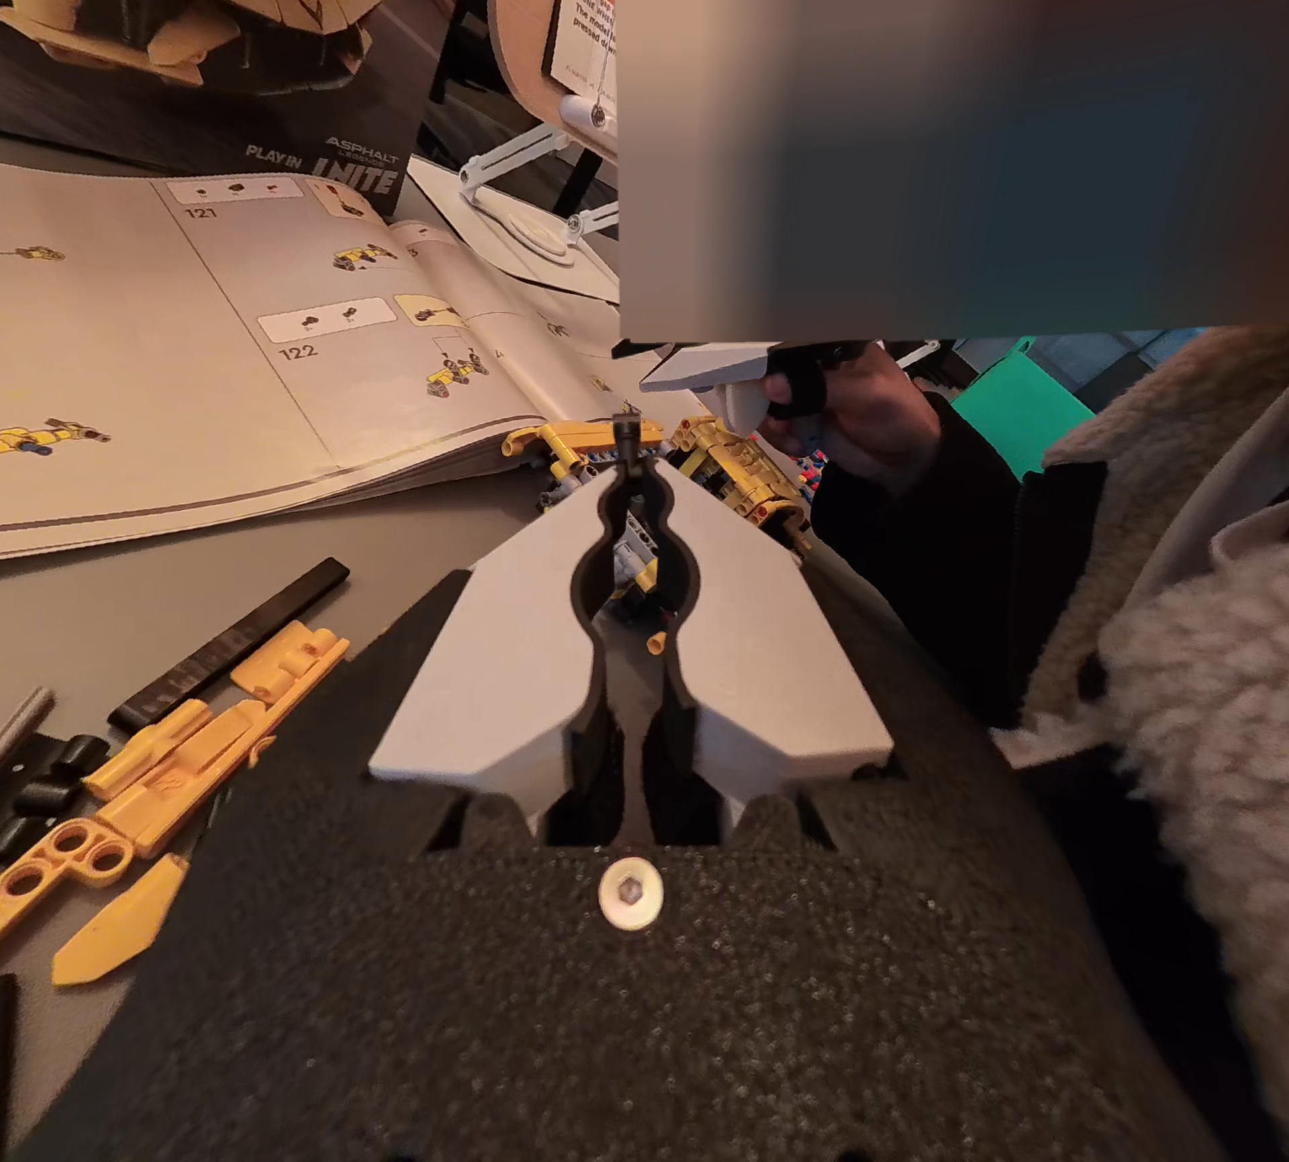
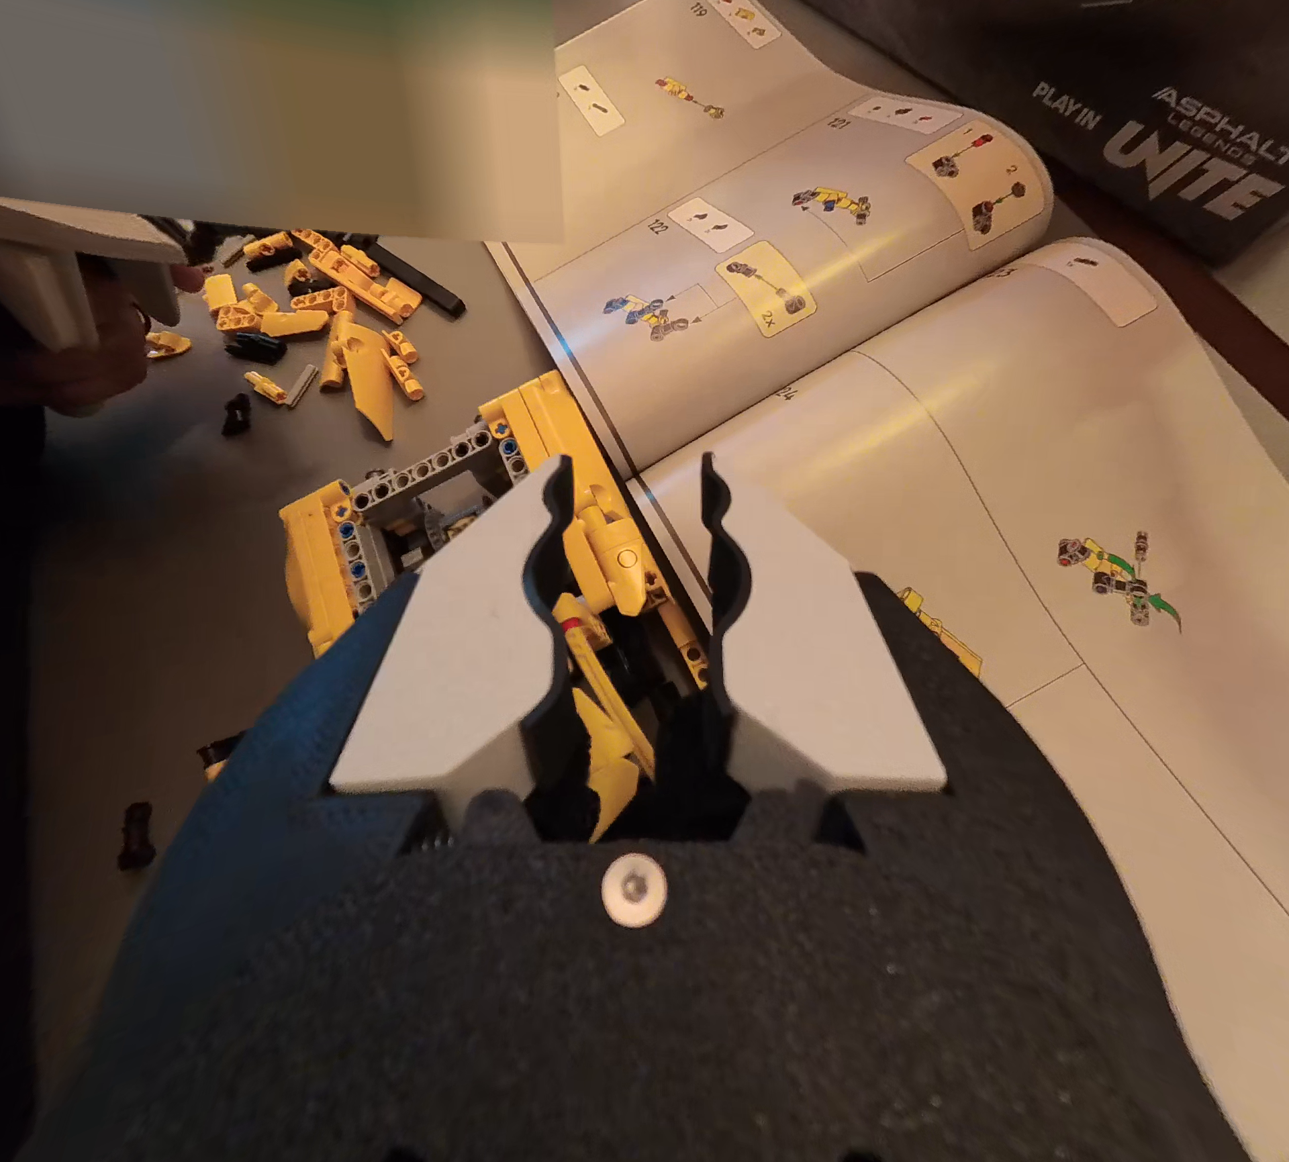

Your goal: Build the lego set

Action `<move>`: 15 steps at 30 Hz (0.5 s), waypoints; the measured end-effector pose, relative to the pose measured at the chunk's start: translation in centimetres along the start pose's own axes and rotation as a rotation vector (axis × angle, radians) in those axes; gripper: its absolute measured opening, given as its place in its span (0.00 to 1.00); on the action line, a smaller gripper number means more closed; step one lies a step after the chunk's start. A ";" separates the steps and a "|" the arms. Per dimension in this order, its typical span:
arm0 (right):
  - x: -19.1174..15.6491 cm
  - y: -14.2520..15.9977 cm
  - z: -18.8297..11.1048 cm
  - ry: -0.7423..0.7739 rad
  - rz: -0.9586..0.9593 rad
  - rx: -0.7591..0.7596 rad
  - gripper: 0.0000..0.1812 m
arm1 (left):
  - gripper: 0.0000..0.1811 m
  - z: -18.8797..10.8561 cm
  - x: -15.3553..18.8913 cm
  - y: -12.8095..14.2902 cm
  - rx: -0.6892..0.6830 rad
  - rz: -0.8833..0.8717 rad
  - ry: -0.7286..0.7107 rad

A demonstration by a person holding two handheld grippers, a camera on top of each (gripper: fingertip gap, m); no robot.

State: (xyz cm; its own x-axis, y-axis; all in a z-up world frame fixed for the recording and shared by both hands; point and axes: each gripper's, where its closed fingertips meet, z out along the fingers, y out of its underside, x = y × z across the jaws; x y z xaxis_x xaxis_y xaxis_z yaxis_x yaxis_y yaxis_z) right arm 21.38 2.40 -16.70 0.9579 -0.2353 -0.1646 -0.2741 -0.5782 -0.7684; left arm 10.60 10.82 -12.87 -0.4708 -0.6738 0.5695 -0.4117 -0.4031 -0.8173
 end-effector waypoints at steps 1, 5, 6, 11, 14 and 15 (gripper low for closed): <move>0.1 0.1 0.0 0.003 -0.001 -0.004 0.19 | 0.02 0.0 0.0 0.1 -0.004 0.000 0.001; 0.0 0.1 0.0 0.000 0.003 -0.005 0.19 | 0.02 0.0 0.2 0.1 -0.003 -0.001 0.008; 0.0 0.1 0.0 -0.002 0.004 -0.007 0.19 | 0.02 0.0 0.2 0.1 -0.005 -0.002 0.010; -0.1 0.2 0.1 -0.005 -0.002 -0.008 0.19 | 0.02 0.1 0.3 0.2 -0.009 -0.008 0.017; -0.1 0.2 0.1 -0.014 0.009 -0.003 0.19 | 0.02 0.0 0.2 0.1 -0.005 -0.007 0.014; -0.1 0.2 0.0 -0.014 0.010 -0.003 0.19 | 0.02 0.0 0.2 0.1 -0.005 -0.008 0.015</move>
State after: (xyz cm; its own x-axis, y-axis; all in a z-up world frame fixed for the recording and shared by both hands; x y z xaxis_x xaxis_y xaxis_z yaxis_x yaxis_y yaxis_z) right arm 21.24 2.36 -16.84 0.9560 -0.2306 -0.1811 -0.2843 -0.5782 -0.7647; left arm 10.46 10.61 -12.83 -0.4789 -0.6615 0.5771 -0.4192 -0.4053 -0.8124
